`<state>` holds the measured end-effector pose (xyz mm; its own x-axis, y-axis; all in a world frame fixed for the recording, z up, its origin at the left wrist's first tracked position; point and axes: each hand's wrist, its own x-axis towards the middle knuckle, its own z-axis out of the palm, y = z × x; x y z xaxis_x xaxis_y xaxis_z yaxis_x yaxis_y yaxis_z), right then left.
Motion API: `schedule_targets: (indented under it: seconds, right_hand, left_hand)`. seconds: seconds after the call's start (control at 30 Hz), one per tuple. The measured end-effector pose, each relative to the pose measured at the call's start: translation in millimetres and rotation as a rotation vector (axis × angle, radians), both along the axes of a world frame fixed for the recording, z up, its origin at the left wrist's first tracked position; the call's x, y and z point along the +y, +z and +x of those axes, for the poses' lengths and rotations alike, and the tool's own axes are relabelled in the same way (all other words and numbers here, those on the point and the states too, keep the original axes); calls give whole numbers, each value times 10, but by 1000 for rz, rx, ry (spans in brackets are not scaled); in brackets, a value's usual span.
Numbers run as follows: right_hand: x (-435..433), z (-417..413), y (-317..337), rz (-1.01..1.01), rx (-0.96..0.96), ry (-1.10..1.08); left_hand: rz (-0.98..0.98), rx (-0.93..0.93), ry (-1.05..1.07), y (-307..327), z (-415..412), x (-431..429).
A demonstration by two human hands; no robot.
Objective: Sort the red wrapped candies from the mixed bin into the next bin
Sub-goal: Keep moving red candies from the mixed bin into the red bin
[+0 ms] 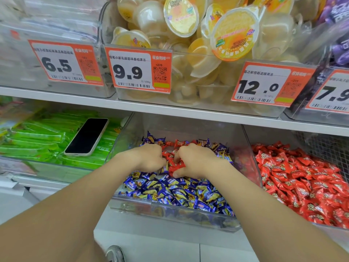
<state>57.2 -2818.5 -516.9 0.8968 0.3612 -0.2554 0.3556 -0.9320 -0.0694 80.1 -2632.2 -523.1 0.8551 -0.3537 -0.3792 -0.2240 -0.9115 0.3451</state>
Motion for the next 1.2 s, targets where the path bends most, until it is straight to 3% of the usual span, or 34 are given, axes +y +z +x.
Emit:
schedule_targets:
  seconds: [0.13, 0.27, 0.37, 0.5, 0.67, 0.93, 1.1, 1.2]
  right_hand:
    - [4, 60, -49, -11, -40, 10]
    - [-40, 53, -35, -8, -11, 0]
    - [-104, 53, 79, 150, 58, -32]
    - [-293, 43, 186, 277, 99, -109]
    - [-434, -93, 279, 518, 281, -219]
    - [-264, -228, 335, 810, 284, -332]
    - [-137, -290, 305, 793, 363, -286]
    - [-129, -245, 281, 773, 376, -315]
  left_hand:
    - [-140, -27, -40, 65, -49, -33]
    - [-155, -106, -95, 42, -30, -86]
    - [-184, -142, -123, -26, 6, -97]
    - [25, -28, -206, -79, 6, -54]
    - [69, -13, -204, -97, 3, -38]
    - [85, -50, -201, -152, -43, -50]
    - [122, -37, -163, -128, -11, 7]
    - [48, -51, -121, -49, 12, 64]
